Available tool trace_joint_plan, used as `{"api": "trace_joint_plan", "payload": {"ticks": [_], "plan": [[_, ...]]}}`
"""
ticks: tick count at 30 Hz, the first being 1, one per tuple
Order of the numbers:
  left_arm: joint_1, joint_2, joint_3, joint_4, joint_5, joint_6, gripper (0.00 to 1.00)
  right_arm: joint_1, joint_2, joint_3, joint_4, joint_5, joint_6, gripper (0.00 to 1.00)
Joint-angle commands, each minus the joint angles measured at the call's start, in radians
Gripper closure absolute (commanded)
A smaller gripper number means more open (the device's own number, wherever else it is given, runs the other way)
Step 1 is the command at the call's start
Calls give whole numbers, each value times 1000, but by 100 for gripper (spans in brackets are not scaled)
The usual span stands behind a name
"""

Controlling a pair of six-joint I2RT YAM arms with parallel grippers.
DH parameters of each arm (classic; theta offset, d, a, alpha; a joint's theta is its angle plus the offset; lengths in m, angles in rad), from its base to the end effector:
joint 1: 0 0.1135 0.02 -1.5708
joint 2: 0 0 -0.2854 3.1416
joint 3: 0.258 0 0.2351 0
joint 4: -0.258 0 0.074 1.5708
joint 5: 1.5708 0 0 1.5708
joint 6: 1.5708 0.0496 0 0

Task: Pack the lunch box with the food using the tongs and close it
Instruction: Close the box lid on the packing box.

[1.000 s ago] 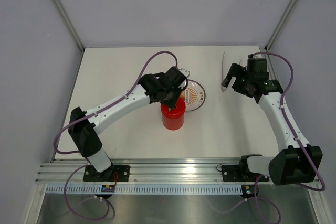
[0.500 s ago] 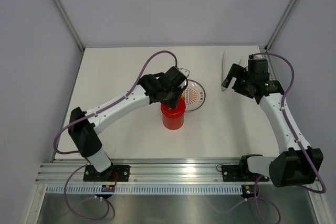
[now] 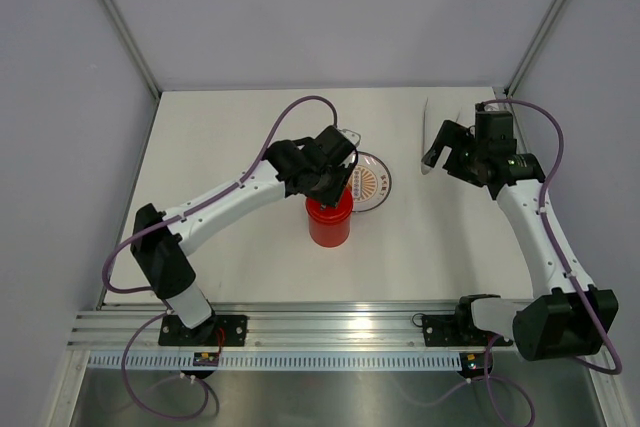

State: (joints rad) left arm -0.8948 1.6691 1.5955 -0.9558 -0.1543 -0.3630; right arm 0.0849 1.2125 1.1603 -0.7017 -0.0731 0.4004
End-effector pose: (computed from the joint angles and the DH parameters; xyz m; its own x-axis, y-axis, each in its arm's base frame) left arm 0.2202 -0.2624 0.3352 -0.7574 0.3835 -0.5285 0.4839 0.8731 -0.0599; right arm 0.2389 0.0240 0.3443 -0.6817 0.3321 -0.6519 0.1391 0.9336 0.3302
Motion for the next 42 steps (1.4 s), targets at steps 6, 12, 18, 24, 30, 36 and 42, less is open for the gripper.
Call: {"api": "trace_joint_plan", "payload": {"ticks": [6, 12, 18, 24, 30, 36, 42], "plan": [[5, -58, 80, -78, 19, 18, 56, 36, -13, 113, -24, -16, -2, 3], [8, -112, 116, -106, 22, 21, 55, 191, 42, 171, -42, 68, 5, 9], [57, -170, 75, -83, 71, 21, 100, 348, 81, 182, -21, 136, 47, 65], [177, -212, -48, 14, 157, -1, 100, 455, 108, 191, -21, 170, 80, 100], [203, -178, -91, 106, 213, -22, 100, 605, 174, 242, -51, 219, 87, 100], [204, -132, -63, 138, 239, -27, 100, 710, 246, 355, -108, 266, 81, 100], [206, -92, -75, 141, 251, -27, 100, 748, 262, 401, -117, 268, 86, 100]]}}
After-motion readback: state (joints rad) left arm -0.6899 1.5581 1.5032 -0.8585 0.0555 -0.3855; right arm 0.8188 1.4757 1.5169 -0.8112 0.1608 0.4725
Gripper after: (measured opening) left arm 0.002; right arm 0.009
